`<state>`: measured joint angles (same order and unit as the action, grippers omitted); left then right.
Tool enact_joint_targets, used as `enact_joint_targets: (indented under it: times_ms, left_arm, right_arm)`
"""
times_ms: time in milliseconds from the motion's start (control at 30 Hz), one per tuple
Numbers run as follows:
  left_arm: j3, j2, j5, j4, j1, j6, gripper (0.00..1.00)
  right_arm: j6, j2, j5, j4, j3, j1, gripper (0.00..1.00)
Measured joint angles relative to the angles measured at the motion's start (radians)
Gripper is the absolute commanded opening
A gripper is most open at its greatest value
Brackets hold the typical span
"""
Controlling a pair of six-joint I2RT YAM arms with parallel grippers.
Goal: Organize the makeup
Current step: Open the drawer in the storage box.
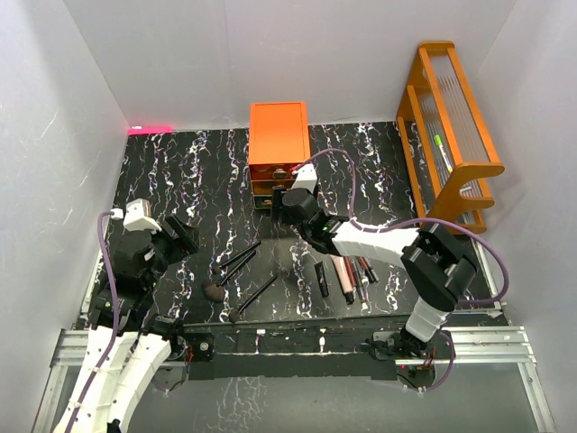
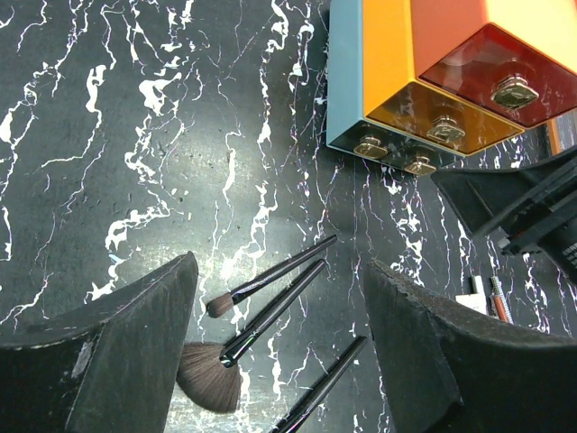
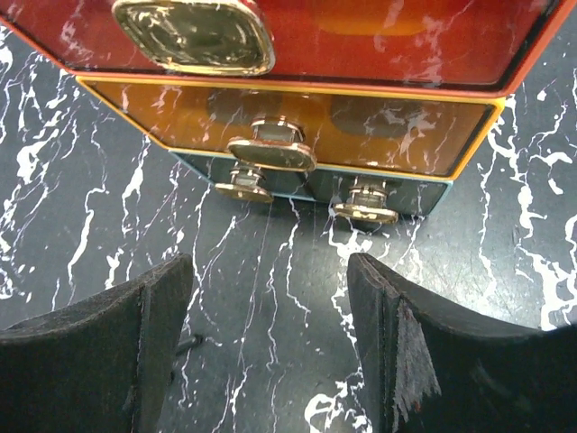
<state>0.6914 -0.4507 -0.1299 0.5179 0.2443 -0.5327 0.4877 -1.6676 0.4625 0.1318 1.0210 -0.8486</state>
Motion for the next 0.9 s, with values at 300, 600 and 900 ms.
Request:
enact_joint_targets:
  times_ms: [300,600,900]
  left_arm:
    - [0.0,0.0,0.0,0.0,0.0,0.0,0.73]
    - [0.0,-0.017,0.0,0.0,0.0,0.0,0.73]
    - [0.0,-0.018,0.0,0.0,0.0,0.0,0.73]
  right_arm:
    - [-0.06,-0.082,0.063,0.14,0.008,0.0,0.72]
    - [-0.117,-0.155,0.089,0.204,0.063,0.0,0.71]
    - [-0.129,-0.174,0.13,0.216,0.073,0.0,0.65]
